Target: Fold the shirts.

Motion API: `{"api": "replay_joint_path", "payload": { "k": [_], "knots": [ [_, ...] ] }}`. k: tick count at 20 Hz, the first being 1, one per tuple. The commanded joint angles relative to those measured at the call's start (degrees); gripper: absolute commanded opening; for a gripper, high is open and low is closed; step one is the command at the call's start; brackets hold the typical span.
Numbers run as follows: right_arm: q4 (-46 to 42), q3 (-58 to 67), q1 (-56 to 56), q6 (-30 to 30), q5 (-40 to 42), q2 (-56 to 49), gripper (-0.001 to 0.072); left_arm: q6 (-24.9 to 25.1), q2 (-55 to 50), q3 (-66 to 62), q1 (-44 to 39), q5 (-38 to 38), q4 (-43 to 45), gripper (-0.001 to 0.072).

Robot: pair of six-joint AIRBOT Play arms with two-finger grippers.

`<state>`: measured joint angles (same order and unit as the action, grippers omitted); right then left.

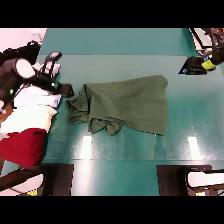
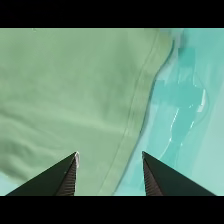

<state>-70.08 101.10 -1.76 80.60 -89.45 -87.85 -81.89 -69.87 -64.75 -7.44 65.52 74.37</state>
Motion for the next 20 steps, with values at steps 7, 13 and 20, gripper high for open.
{"api": "replay_joint_path", "payload": {
  "k": [7, 13, 20],
  "knots": [
    [-0.09, -23.82, 0.57, -1.18, 6.99, 15.08, 0.0450, -0.22, 6.23, 22.14, -0.02, -12.31, 0.09, 0.0540],
    [-0.09, -29.83, 0.57, -1.16, 7.04, 18.14, 0.0450, -0.22, 3.23, 26.01, -0.02, -18.23, -3.87, 0.0538],
    [0.11, -43.01, 5.29, -1.07, 6.73, 21.97, 0.0451, -0.59, 3.17, 19.87, -0.02, -11.34, -6.71, 0.0024]
  ]
}}
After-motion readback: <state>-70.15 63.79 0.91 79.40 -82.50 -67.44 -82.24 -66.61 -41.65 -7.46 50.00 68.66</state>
